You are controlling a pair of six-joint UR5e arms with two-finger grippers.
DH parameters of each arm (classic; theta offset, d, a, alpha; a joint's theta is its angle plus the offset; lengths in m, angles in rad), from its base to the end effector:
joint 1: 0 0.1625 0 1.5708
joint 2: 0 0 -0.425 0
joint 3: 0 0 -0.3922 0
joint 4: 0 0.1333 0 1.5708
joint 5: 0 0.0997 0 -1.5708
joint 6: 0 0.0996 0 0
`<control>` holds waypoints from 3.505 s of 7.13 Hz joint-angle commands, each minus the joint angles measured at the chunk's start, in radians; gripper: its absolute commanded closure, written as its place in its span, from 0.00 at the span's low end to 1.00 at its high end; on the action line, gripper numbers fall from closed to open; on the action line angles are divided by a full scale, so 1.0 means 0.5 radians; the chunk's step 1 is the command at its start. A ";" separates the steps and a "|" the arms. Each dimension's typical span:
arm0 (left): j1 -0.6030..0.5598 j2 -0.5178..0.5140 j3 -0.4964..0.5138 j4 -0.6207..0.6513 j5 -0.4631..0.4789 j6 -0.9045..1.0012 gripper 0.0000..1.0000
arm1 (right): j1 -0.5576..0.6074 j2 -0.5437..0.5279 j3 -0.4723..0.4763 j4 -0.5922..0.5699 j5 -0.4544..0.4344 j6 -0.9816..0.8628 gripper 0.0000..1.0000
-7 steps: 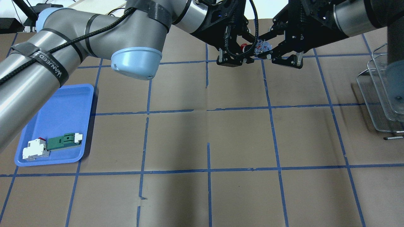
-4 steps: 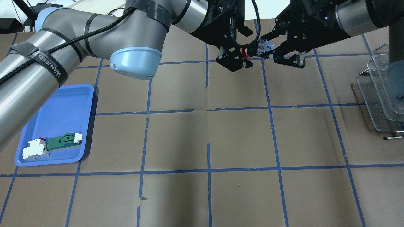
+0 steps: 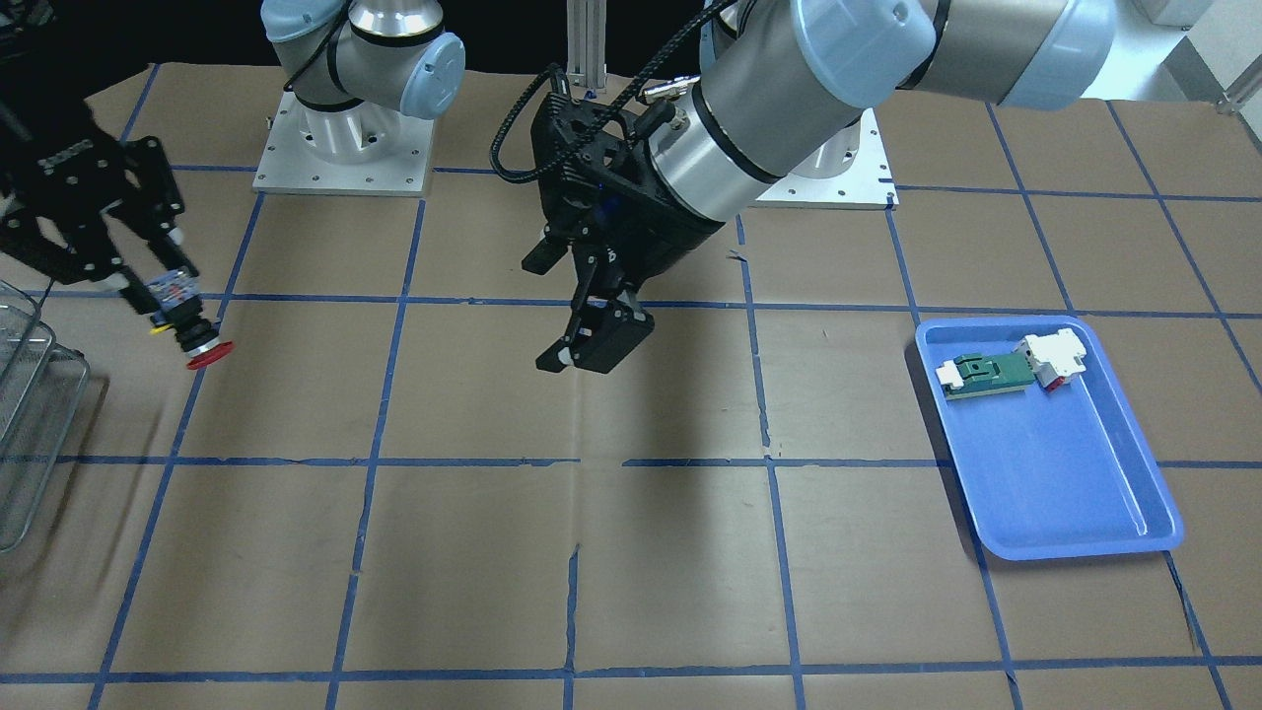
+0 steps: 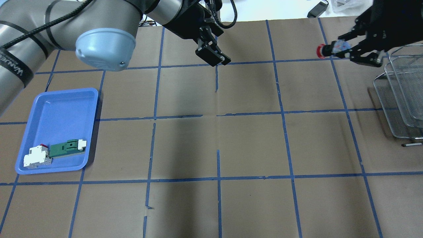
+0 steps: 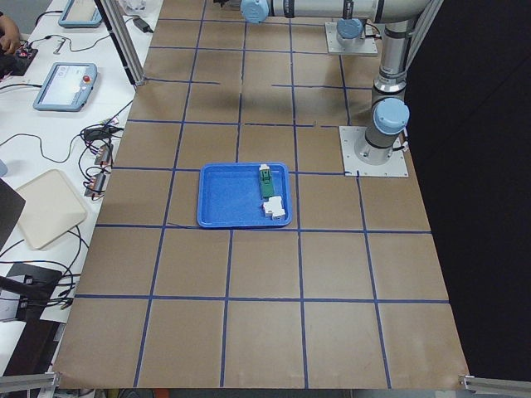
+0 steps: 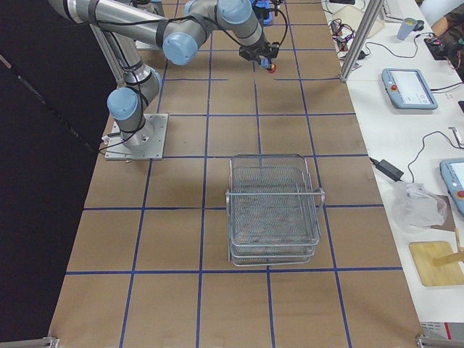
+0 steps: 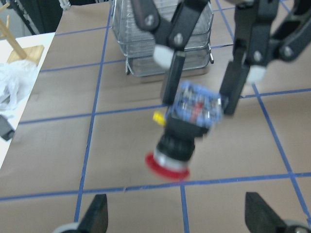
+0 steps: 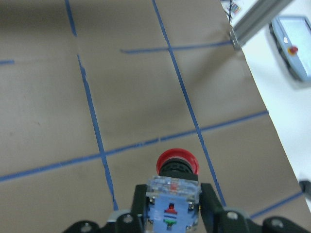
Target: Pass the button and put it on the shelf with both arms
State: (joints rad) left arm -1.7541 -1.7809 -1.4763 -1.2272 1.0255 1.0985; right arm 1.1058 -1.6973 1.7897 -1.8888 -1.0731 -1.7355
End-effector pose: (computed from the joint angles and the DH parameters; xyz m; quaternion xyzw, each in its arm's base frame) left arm -0.2902 -0.5509 0.4725 -0.5966 -0.7486 0.2165 0.1916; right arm -0.0418 -0.4866 0.4849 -0.5938 0.7587 -0.2676 0.0137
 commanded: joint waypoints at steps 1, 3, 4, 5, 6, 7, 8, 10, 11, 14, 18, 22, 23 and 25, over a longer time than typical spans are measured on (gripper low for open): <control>0.105 0.073 -0.069 -0.180 0.374 -0.391 0.00 | -0.440 0.233 -0.030 -0.108 -0.243 -0.337 1.00; 0.237 0.122 -0.149 -0.196 0.614 -0.873 0.00 | -0.582 0.497 -0.036 -0.623 -0.436 -0.565 1.00; 0.326 0.162 -0.170 -0.202 0.630 -1.036 0.00 | -0.586 0.547 -0.036 -0.783 -0.510 -0.636 1.00; 0.390 0.208 -0.177 -0.294 0.633 -1.192 0.00 | -0.586 0.547 -0.036 -0.790 -0.641 -0.643 1.00; 0.406 0.260 -0.174 -0.468 0.633 -1.376 0.00 | -0.586 0.550 -0.036 -0.797 -0.652 -0.646 1.00; 0.412 0.291 -0.174 -0.509 0.636 -1.515 0.00 | -0.586 0.551 -0.033 -0.800 -0.652 -0.643 1.00; 0.431 0.297 -0.164 -0.482 0.773 -1.653 0.00 | -0.586 0.569 -0.027 -0.803 -0.655 -0.637 1.00; 0.464 0.334 -0.146 -0.503 0.882 -1.859 0.00 | -0.586 0.590 -0.027 -0.803 -0.664 -0.634 0.87; 0.468 0.359 -0.170 -0.485 0.882 -1.866 0.00 | -0.586 0.590 -0.024 -0.800 -0.667 -0.625 0.66; 0.474 0.365 -0.174 -0.460 0.897 -1.853 0.00 | -0.607 0.587 -0.008 -0.766 -0.670 -0.606 0.08; 0.477 0.359 -0.174 -0.414 1.054 -1.863 0.00 | -0.687 0.444 -0.036 -0.418 -0.664 -0.451 0.04; 0.477 0.359 -0.174 -0.411 1.054 -1.863 0.00 | 0.007 0.177 -0.011 -0.264 -0.936 0.581 0.00; 0.477 0.356 -0.174 -0.411 1.051 -1.866 0.00 | 0.234 0.097 -0.011 -0.172 -0.998 1.024 0.00; 0.480 0.359 -0.174 -0.411 1.054 -1.866 0.00 | 0.670 0.096 -0.097 -0.045 -1.127 1.738 0.00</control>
State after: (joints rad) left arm -1.5159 -1.6019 -1.5631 -1.4334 1.5520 0.1659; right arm 1.3009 -1.6434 1.7659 -1.9430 -1.5934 -1.0878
